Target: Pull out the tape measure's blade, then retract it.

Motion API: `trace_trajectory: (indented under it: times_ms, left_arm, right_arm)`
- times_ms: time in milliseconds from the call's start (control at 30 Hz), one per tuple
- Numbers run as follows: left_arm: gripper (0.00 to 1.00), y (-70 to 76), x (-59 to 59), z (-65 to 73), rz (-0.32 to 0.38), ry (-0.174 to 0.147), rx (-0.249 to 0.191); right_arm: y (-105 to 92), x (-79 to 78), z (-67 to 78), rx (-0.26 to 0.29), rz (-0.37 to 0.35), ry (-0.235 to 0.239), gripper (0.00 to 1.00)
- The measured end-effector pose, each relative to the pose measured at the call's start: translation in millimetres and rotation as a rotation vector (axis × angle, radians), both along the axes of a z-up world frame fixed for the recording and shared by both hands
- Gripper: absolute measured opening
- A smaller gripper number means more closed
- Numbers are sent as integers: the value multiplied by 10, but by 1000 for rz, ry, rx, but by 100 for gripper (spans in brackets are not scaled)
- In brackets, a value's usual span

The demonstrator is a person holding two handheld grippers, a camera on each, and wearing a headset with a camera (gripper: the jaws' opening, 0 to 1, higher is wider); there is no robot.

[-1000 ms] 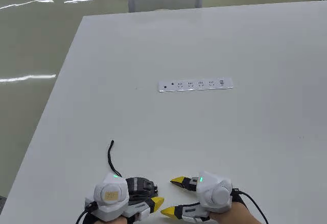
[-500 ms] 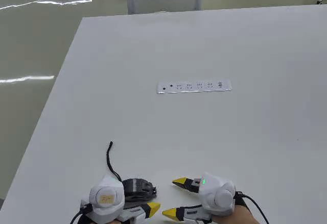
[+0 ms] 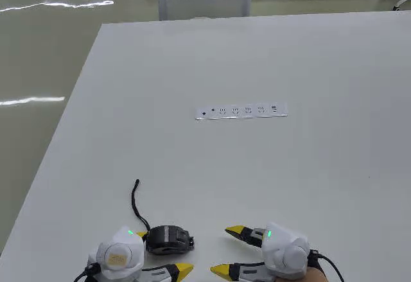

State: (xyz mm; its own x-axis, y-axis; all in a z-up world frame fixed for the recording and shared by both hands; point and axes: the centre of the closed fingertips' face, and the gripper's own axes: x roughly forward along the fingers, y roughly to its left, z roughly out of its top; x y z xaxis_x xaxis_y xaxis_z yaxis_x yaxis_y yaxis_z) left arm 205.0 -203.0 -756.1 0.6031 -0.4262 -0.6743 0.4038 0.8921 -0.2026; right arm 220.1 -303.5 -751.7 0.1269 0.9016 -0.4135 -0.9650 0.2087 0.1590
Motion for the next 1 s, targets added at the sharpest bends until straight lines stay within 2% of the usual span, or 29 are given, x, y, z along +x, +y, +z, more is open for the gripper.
trace_trajectory:
  times_ms: [233,367,600,733,1000]
  left_arm:
    - [78,25,-58,59,-24,-23,-23]
    - [80,66,-77,95,-20,-41,-38]
    - [81,144,-173,121,-37,-56,-23]
    - [81,198,-202,172,-32,-71,-34]
    - [81,271,-285,215,-28,-79,-31]
  right_arm:
    - [-87,-4,118,16,-39,-5,55]
    - [-146,-30,125,13,-53,-7,57]
    - [-273,-78,146,9,-84,-5,60]
    - [-333,-106,174,7,-96,-8,61]
    - [-445,-132,224,5,-123,-12,62]
